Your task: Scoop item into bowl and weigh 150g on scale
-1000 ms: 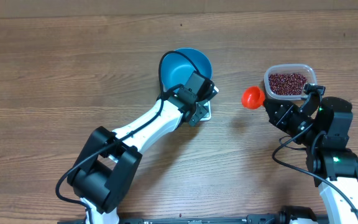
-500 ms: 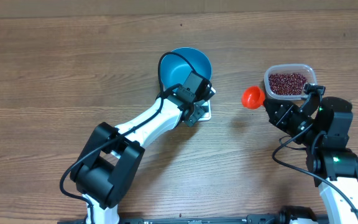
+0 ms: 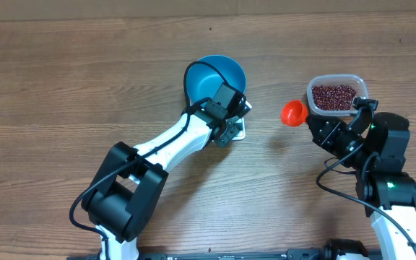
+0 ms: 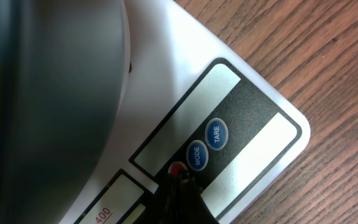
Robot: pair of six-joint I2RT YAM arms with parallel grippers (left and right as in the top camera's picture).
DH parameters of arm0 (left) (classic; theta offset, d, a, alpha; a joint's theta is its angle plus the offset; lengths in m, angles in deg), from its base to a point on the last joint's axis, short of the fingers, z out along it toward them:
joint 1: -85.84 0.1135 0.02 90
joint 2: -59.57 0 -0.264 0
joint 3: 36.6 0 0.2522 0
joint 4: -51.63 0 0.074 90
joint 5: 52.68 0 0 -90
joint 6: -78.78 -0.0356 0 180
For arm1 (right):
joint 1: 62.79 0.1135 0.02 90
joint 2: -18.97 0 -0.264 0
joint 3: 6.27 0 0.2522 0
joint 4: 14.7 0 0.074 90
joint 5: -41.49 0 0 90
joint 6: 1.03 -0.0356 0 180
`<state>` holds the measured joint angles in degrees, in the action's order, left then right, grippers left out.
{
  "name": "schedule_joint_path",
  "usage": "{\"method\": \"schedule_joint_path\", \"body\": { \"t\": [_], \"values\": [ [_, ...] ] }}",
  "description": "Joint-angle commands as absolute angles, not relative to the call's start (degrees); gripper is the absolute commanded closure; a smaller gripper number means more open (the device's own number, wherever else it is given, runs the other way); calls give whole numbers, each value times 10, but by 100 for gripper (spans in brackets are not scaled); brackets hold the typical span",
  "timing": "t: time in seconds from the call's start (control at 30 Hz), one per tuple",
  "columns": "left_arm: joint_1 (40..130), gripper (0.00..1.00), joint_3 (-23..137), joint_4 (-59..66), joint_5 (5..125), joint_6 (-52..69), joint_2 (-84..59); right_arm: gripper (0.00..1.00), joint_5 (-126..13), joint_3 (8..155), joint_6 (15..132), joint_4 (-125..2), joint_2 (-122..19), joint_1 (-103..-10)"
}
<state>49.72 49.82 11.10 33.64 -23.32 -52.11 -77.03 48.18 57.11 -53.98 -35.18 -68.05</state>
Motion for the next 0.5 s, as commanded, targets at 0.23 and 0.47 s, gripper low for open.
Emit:
{"method": "schedule_joint_path", "body": {
  "t": [0.23,0.47],
  "values": [
    [498,96,495,111,344,-239,-528,96,-771,497,576,-537,-343,-683],
    [498,96,495,111,344,-234,-529,96,-771,497,575,-537,-343,-683]
  ]
}}
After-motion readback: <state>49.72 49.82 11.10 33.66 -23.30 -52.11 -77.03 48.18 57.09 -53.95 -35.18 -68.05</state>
